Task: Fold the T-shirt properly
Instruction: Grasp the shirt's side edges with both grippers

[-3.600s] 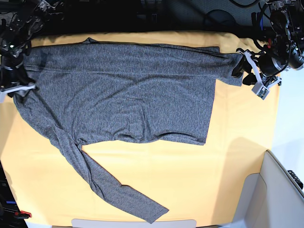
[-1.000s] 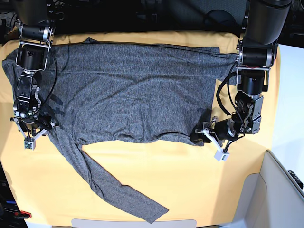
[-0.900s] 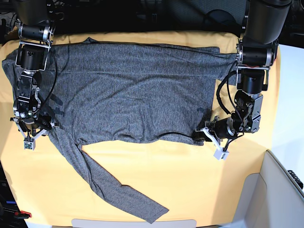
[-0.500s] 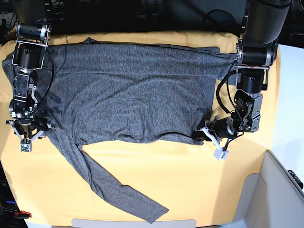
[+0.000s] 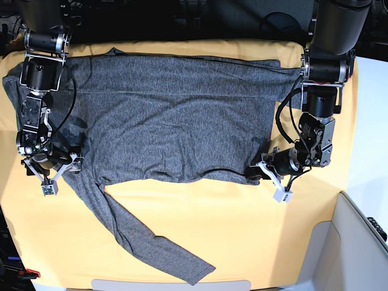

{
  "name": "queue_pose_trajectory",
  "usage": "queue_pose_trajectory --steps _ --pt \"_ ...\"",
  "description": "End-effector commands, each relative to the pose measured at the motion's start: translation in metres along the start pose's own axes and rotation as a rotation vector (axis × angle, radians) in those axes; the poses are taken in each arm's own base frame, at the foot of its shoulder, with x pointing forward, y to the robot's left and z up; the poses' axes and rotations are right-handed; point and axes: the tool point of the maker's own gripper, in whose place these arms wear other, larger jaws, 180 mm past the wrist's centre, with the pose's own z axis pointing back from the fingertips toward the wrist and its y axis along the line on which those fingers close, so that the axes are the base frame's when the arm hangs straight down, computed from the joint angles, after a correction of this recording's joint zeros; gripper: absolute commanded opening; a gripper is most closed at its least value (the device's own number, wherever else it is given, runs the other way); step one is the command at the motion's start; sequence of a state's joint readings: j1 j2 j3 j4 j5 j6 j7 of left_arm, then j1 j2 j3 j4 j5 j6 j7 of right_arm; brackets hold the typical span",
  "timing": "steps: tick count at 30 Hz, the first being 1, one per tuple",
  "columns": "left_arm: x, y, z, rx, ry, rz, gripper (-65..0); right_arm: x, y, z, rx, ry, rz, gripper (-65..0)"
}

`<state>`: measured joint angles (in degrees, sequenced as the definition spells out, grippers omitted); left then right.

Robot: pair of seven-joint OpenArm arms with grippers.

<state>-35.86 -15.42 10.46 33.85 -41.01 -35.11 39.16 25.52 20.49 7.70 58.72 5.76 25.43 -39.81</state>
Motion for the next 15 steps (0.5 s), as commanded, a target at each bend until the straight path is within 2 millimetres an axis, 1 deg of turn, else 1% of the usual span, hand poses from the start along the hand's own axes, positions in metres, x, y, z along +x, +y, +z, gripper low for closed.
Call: queue_pose_trajectory --steps 1,5,7,9,11,13,14,15 --pt "0.012 0.000 0.004 0.006 -0.003 -0.027 -63.6 0.023 -0.012 0.006 -0.016 -0.060 0.008 -8.3" --pt "0.012 0.000 0.004 0.006 -0.003 -0.027 -63.6 0.019 -0.011 0.004 -0.011 -0.048 0.002 -8.3" --pt "0.012 0.000 0.004 0.006 -0.003 -0.027 -63.6 0.020 -0.014 0.002 -0.010 -0.043 -0.004 -8.3" --pt "0.012 0.000 0.004 0.006 -0.003 -0.027 -63.6 0.014 -0.017 -0.002 -0.004 -0.019 -0.016 -8.3" --pt "0.011 0.000 0.003 0.006 -0.002 -0.026 -63.6 0.016 -0.020 -0.006 -0.002 -0.026 -0.037 -8.3" --pt "0.011 0.000 0.003 0.006 -0.002 -0.026 -63.6 0.008 -0.036 -0.006 -0.011 -0.032 -0.102 -8.3" --pt "0.011 0.000 0.003 0.006 -0.002 -0.026 -63.6 0.008 -0.042 -0.006 -0.009 -0.041 -0.144 -8.3" --pt "0.010 0.000 0.003 0.006 0.000 -0.025 -63.6 0.009 -0.044 -0.007 -0.002 -0.049 -0.174 -8.3"
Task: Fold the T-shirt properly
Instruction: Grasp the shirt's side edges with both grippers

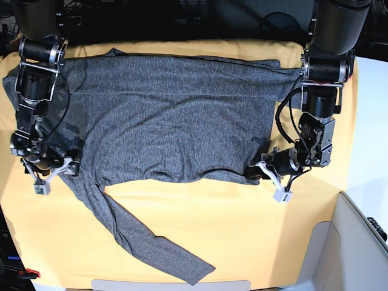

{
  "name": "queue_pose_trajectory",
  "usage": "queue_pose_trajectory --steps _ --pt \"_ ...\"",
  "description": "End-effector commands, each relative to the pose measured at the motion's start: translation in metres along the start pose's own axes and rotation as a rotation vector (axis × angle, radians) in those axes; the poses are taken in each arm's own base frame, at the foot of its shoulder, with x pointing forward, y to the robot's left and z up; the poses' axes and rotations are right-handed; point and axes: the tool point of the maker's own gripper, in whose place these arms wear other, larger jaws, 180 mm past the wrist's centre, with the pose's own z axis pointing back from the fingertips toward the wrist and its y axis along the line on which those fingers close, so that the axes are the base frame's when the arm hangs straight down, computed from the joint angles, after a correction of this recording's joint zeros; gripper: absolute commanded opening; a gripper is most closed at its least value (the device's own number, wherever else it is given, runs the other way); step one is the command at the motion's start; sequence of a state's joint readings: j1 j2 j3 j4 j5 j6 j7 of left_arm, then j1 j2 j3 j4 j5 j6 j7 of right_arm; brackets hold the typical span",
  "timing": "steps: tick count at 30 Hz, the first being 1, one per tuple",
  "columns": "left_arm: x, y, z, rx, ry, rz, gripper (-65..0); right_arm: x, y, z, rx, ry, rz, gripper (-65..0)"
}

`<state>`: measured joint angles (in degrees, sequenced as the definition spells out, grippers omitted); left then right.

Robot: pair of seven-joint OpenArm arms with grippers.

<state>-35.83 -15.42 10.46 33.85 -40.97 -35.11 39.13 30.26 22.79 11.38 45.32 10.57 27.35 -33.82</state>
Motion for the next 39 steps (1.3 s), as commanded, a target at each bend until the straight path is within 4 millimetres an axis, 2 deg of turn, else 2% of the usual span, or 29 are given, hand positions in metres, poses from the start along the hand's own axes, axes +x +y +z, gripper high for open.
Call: queue_pose_trajectory --steps 1,3,7,15,18,22,24,29,32,34,35,39 --pt "0.006 0.001 0.003 0.006 0.006 -0.021 -63.6 0.022 -0.018 0.008 -0.036 -0.031 -0.016 -8.3" --pt "0.003 0.001 0.003 0.007 0.009 -0.018 -63.6 0.022 -0.024 0.010 -0.040 -0.034 -0.030 -8.3" --pt "0.003 0.001 0.003 0.007 0.009 -0.018 -63.6 0.021 -0.023 0.009 -0.038 -0.031 -0.031 -8.3" --pt "0.003 0.001 0.003 0.007 0.009 -0.018 -63.6 0.016 -0.010 0.004 -0.014 -0.021 -0.030 -9.8" --pt "0.003 0.001 0.003 0.007 0.009 -0.018 -63.6 0.015 -0.007 0.003 -0.010 -0.021 -0.030 -22.6" --pt "0.003 0.002 0.003 0.007 0.011 -0.017 -63.6 0.014 0.003 -0.001 0.008 -0.024 -0.036 -48.4" --pt "0.003 0.002 0.003 0.007 0.011 -0.017 -63.6 0.011 0.003 -0.001 0.009 -0.019 -0.036 -56.8" --pt "0.003 0.002 0.003 0.007 0.011 -0.017 -63.7 0.007 0.003 -0.001 0.008 -0.013 -0.040 -60.2" --pt "0.004 0.002 0.004 0.008 0.003 -0.016 -64.6 0.002 0.002 -0.001 0.006 -0.009 -0.039 -65.0" --pt "0.003 0.007 0.008 0.017 0.001 -0.021 -65.0 0.002 0.002 0.000 0.005 -0.012 -0.034 -65.0" --pt "0.008 0.006 0.012 0.019 -0.014 -0.041 -65.0 0.004 0.002 0.002 0.003 -0.021 -0.026 -65.0" --pt "0.012 -0.001 0.018 0.011 -0.043 -0.098 -65.0 0.001 0.000 0.012 -0.018 -0.043 0.016 -65.0"
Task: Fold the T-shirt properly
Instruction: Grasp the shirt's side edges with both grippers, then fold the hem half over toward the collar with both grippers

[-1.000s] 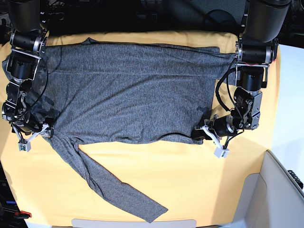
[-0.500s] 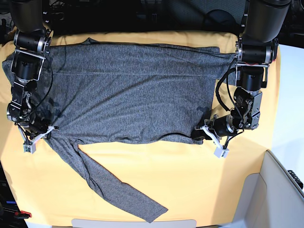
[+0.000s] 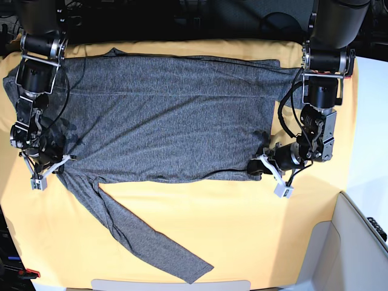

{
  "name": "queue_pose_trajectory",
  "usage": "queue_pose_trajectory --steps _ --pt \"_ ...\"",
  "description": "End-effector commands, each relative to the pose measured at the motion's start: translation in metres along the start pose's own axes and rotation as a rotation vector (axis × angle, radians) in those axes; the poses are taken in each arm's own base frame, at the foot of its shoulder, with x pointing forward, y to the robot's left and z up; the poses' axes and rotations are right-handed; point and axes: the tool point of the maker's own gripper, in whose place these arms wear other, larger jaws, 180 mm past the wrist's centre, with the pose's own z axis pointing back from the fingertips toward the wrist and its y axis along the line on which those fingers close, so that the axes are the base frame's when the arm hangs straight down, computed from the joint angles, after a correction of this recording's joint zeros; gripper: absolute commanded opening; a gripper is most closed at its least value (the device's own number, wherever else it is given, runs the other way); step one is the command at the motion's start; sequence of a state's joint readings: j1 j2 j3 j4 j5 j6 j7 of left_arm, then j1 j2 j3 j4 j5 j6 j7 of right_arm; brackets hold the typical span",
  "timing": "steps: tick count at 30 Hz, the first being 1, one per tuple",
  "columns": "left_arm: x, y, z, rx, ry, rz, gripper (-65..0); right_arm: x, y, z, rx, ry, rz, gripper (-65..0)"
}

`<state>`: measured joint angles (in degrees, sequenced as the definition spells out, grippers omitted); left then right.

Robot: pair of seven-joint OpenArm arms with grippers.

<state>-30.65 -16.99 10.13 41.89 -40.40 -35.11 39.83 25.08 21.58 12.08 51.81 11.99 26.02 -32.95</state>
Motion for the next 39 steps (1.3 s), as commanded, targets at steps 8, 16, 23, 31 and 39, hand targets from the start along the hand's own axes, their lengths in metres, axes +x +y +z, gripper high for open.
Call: queue_pose_trajectory --steps 8,16,23,31,39 --pt "0.018 0.004 0.011 0.013 -0.035 -0.042 -65.0 0.012 -0.006 0.020 -0.028 -0.042 0.079 -65.0" --pt "0.030 -0.005 0.036 0.021 -0.087 -0.170 -65.0 0.024 0.003 0.039 -0.034 -0.107 0.153 -65.0" --pt "0.032 -0.004 0.062 0.042 -0.170 -0.173 -65.0 0.023 -0.009 0.067 -0.079 -0.153 0.178 -65.0" --pt "0.023 -0.007 0.092 0.081 -0.173 -0.210 -65.0 0.009 -0.031 0.100 -0.151 -0.170 0.181 -65.0" --pt "0.000 -0.017 0.111 0.096 -0.162 -0.255 -65.0 -0.020 -0.031 0.105 -0.149 -0.114 0.195 -65.0"
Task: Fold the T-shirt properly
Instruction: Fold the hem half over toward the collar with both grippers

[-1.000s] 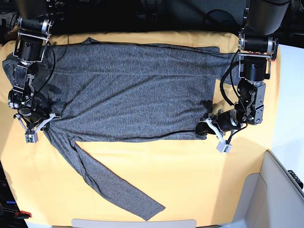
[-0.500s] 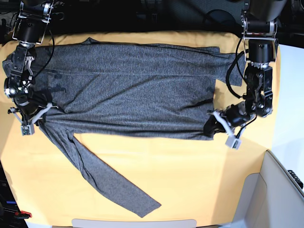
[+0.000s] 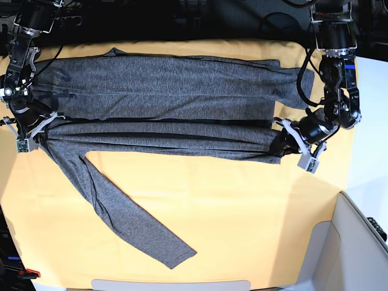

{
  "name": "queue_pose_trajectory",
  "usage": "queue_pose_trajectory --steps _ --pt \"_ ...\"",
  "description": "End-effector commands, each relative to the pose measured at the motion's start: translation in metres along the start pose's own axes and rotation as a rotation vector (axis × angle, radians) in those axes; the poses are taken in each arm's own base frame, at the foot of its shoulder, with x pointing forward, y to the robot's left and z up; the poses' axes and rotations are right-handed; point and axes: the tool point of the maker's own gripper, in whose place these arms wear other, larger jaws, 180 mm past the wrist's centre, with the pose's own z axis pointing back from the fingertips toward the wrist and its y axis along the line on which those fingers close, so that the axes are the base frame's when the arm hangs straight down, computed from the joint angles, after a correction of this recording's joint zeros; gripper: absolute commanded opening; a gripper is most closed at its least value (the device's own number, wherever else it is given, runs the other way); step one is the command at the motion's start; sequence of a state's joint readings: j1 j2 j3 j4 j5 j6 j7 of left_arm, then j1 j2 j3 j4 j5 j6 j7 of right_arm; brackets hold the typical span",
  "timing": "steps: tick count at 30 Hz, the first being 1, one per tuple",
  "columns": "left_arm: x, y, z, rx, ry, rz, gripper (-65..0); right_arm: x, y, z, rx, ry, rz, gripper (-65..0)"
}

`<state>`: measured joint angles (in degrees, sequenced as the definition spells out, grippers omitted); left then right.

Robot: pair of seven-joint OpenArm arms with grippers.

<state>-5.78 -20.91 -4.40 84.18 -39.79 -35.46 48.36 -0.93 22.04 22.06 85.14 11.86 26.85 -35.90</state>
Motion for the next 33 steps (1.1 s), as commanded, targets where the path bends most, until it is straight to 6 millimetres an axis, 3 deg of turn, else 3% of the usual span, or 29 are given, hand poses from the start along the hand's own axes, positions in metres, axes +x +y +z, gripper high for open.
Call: queue_pose_trajectory --steps 1,7,16,29,31,33 --pt "0.013 0.009 0.010 0.021 -0.029 -0.027 -65.0 0.015 -0.014 0.005 -0.038 -0.041 0.021 -65.0" --pt "-0.012 0.009 0.013 0.022 0.022 -0.010 -65.0 0.003 -0.014 0.007 -0.037 -0.017 0.020 -65.0" --pt "-0.034 0.006 0.015 0.019 0.064 0.008 -65.0 -0.008 -0.012 0.008 -0.032 0.009 0.021 -65.0" --pt "-0.054 0.010 0.024 0.030 0.119 0.009 -63.1 -0.022 -0.015 0.008 -0.063 0.063 0.092 -64.9" --pt "-0.062 0.011 0.025 0.031 0.160 0.012 -58.5 -0.026 -0.010 0.006 -0.069 0.081 0.113 -61.0" --pt "-0.071 0.016 0.026 0.040 0.199 0.030 -51.4 -0.032 -0.006 0.006 -0.071 0.111 0.121 -52.2"
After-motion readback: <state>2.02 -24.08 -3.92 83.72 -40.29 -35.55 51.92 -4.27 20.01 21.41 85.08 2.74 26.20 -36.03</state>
